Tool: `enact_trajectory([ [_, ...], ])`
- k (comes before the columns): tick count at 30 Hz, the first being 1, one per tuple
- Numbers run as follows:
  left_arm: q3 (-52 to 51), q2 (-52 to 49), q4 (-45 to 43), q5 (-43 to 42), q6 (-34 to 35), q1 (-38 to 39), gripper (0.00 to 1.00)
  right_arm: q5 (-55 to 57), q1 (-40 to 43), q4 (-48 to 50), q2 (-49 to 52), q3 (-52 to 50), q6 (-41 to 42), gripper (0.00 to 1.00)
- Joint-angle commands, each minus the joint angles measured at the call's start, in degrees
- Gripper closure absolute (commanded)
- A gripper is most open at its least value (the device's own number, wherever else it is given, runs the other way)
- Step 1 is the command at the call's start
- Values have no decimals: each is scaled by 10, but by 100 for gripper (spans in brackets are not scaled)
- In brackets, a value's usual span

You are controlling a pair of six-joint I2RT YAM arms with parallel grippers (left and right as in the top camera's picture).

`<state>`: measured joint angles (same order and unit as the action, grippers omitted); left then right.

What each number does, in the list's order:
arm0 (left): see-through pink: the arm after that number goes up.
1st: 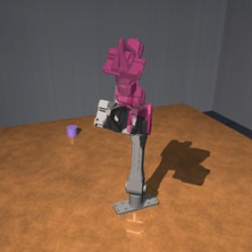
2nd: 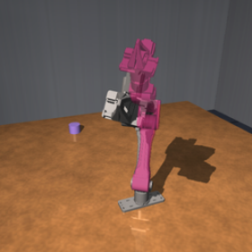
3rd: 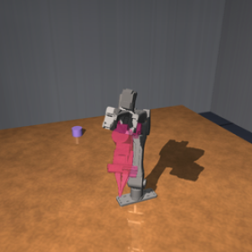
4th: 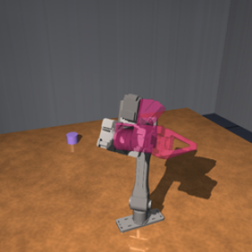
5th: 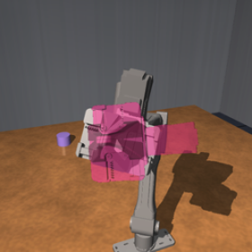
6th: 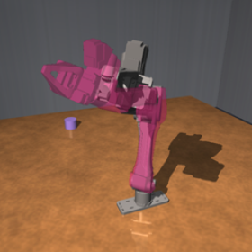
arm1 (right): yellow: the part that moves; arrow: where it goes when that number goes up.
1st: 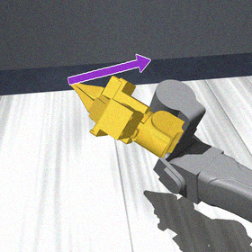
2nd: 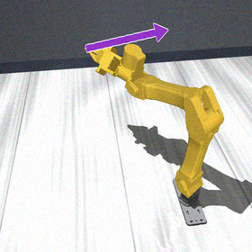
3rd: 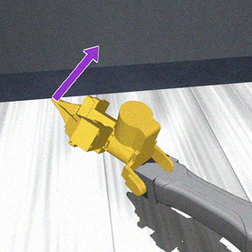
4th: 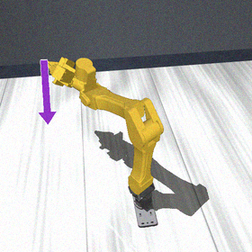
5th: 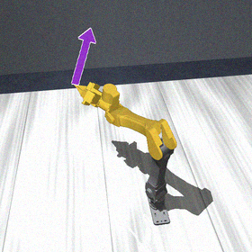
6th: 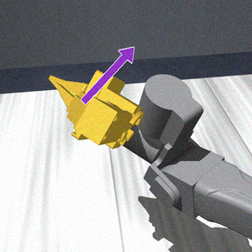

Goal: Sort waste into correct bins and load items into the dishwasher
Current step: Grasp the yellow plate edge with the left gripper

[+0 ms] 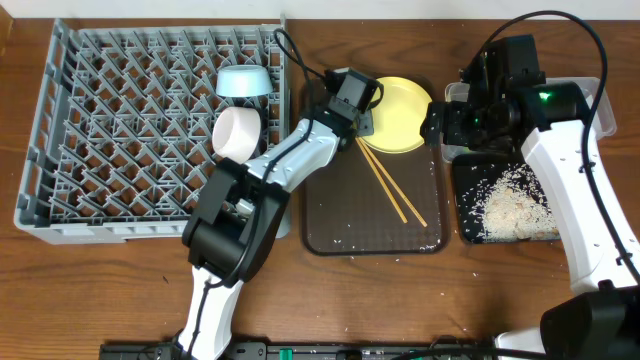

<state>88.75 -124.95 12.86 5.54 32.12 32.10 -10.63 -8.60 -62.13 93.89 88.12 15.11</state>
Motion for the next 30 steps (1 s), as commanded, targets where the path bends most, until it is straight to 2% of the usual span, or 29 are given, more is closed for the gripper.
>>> enact_trajectory([
  [1, 8, -19, -5, 18, -19, 4, 47, 1, -1, 0, -8, 7, 7, 1],
  [8, 7, -22, -14, 18, -21, 10, 56, 1, -1, -1, -8, 7, 7, 1],
  [14, 7, -46, -18, 67, -52, 17, 57, 1, -1, 0, -8, 7, 7, 1],
  [20, 7, -75, -18, 83, -53, 17, 57, 1, -1, 0, -8, 7, 7, 1],
  [24, 7, -78, -8, 93, -53, 17, 65, 1, -1, 0, -8, 7, 7, 1],
  [27, 7, -78, 19, 109, -10, 14, 66, 1, -1, 0, -8, 7, 7, 1],
  [30, 7, -78, 65, 110, 63, 6, 67, 1, -1, 0, -8, 7, 7, 1],
])
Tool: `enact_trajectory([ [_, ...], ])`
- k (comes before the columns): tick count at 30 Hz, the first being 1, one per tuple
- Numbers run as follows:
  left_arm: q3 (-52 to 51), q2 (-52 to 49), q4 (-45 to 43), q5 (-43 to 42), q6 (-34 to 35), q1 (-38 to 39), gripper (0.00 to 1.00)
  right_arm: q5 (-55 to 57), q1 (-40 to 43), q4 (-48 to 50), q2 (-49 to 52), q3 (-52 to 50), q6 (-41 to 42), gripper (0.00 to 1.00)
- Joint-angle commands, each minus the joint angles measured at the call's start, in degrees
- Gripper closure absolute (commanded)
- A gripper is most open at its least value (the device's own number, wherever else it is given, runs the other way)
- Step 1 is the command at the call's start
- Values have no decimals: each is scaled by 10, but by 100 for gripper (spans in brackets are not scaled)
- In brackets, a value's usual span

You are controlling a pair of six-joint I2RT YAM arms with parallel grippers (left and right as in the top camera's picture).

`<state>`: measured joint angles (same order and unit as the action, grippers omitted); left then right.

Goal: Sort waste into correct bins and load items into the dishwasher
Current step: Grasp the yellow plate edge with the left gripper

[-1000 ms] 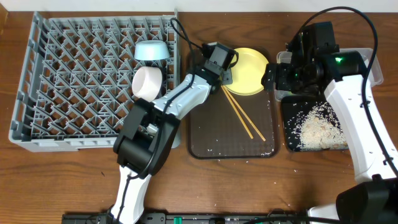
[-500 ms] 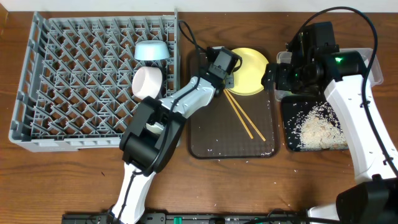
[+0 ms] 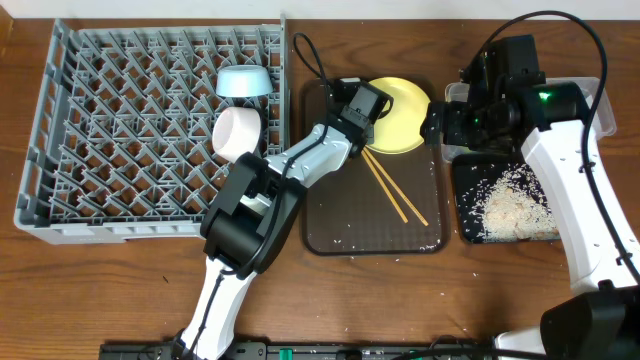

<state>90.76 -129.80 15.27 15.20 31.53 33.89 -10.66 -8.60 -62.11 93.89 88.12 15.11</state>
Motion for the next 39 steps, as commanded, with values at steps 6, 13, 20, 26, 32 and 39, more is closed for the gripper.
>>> enact_trajectory([
  [6, -13, -29, 96, -77, 136, -40, 67, 1, -1, -1, -8, 7, 7, 1],
  [13, -13, -29, 78, -124, 136, -47, 66, 1, -1, -1, -8, 7, 7, 1],
  [20, -13, -30, 56, -164, 136, -47, 66, 1, -1, -1, -8, 7, 7, 1],
  [26, -25, -30, 38, -197, 136, -47, 66, 1, -1, -1, -8, 7, 7, 1],
  [32, -46, -30, 14, -208, 148, -47, 66, 1, -1, -1, -8, 7, 7, 1],
  [39, -52, -30, 13, -205, 151, -47, 92, 1, -1, -1, -8, 7, 7, 1],
])
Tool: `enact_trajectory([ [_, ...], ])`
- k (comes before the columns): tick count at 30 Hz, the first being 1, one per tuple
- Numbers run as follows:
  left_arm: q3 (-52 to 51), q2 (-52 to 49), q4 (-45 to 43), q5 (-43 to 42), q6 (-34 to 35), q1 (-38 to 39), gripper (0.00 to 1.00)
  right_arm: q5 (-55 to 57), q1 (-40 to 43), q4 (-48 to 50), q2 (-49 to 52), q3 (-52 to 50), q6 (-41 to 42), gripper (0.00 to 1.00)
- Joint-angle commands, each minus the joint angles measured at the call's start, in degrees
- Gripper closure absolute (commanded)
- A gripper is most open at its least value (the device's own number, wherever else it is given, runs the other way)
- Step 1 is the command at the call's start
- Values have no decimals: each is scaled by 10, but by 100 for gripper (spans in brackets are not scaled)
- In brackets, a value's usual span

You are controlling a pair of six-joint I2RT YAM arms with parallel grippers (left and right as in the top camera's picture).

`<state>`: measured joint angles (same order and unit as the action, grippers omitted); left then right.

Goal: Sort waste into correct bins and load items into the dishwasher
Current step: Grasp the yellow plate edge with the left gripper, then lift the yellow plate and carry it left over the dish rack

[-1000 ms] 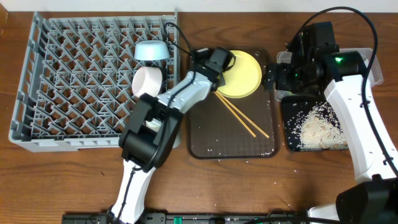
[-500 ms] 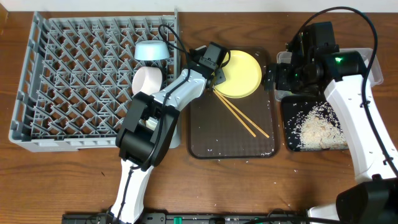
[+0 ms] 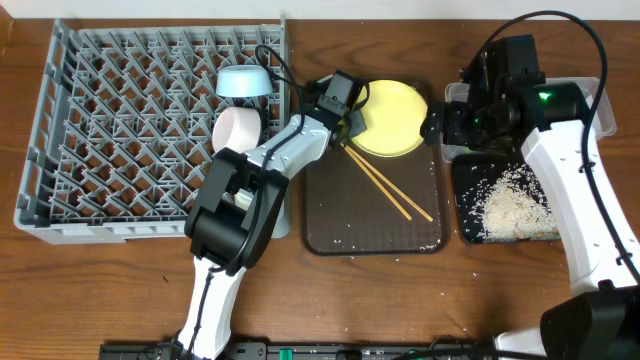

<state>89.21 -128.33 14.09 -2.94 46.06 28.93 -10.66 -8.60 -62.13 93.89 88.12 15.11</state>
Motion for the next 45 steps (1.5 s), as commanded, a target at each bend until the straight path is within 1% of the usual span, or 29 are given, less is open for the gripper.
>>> enact_trajectory([
  [1, -36, -44, 24, -24, 6, 3, 92, 1, -1, 0, -8, 7, 7, 1],
  [12, -36, -41, 20, -34, 6, -1, 92, 1, -1, 0, -8, 7, 7, 1],
  [16, -36, -27, 14, -77, 3, -15, 93, 1, -1, 0, -8, 7, 7, 1],
  [24, -36, 9, 11, -174, -45, -49, 92, 1, -1, -1, -8, 7, 7, 1],
  [29, -36, 23, 12, -202, -52, -66, 93, 1, -1, 0, -8, 7, 7, 1],
  [35, -36, 50, 14, -207, -79, -75, 92, 1, -1, 0, -8, 7, 7, 1],
  [42, -36, 125, 16, -206, -128, -79, 93, 1, -1, 0, -8, 7, 7, 1],
  [45, -36, 168, 30, -189, -151, -79, 93, 1, -1, 0, -8, 7, 7, 1],
])
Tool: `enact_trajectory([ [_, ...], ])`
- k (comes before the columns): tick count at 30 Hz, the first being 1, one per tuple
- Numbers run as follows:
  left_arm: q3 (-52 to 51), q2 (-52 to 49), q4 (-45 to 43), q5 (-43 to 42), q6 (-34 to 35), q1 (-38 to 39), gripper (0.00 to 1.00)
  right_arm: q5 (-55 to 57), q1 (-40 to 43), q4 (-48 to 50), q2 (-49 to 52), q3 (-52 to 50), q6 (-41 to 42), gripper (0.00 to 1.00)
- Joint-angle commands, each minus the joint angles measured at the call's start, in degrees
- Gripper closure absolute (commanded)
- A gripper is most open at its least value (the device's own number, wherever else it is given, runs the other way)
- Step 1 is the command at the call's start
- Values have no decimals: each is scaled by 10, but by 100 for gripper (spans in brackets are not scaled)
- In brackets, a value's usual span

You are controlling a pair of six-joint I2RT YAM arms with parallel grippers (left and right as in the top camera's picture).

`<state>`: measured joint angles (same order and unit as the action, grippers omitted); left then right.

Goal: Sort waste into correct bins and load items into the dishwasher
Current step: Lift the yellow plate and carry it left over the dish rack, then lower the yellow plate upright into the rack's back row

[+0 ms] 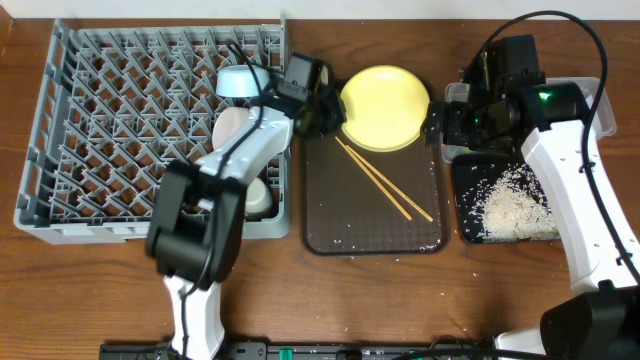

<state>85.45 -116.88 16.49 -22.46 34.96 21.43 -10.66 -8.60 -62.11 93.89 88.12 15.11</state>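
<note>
A yellow plate (388, 108) lies at the far end of the brown tray (330, 215), reaching past the tray's rim. My left gripper (332, 108) is at the plate's left edge and appears shut on it. Two wooden chopsticks (385, 182) lie slanted on the tray. In the grey dish rack (120, 130) sit a light blue bowl (240, 82) and a white bowl (230, 130), partly under my left arm. My right gripper (440, 125) hangs over the far end of the black bin (505, 205) with rice in it; its fingers are too dark to read.
Rice grains are scattered on the tray and on the wooden table (100, 290). A clear container (605, 100) shows behind the right arm. The left arm stretches across the rack's right side.
My left gripper has moved left and toward the rack's far corner, taking the yellow plate with it. The plate now looks larger and sits further left. The chopsticks' far ends have shifted slightly left.
My left gripper was at the plate's left rim, the plate flat on the tray's far right. Over the following moments it stayed at the rim and the plate moved left with it; the chopsticks turned a little. The right arm stayed still over the bin.
</note>
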Motion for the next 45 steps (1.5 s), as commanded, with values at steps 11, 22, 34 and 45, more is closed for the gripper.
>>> enact_trajectory([
  [11, 2, 208, 111, 139, -106, -52, 93, 1, -1, -1, -8, 7, 7, 1],
  [22, 2, 304, 178, 310, -150, -174, 93, 1, -1, -1, -8, 7, 7, 1],
  [34, 2, 300, 179, 614, -196, -189, 93, 1, -1, -1, -8, 7, 7, 1],
  [45, 2, 256, 136, 683, -287, -189, 93, 1, -1, -1, -8, 7, 7, 1],
])
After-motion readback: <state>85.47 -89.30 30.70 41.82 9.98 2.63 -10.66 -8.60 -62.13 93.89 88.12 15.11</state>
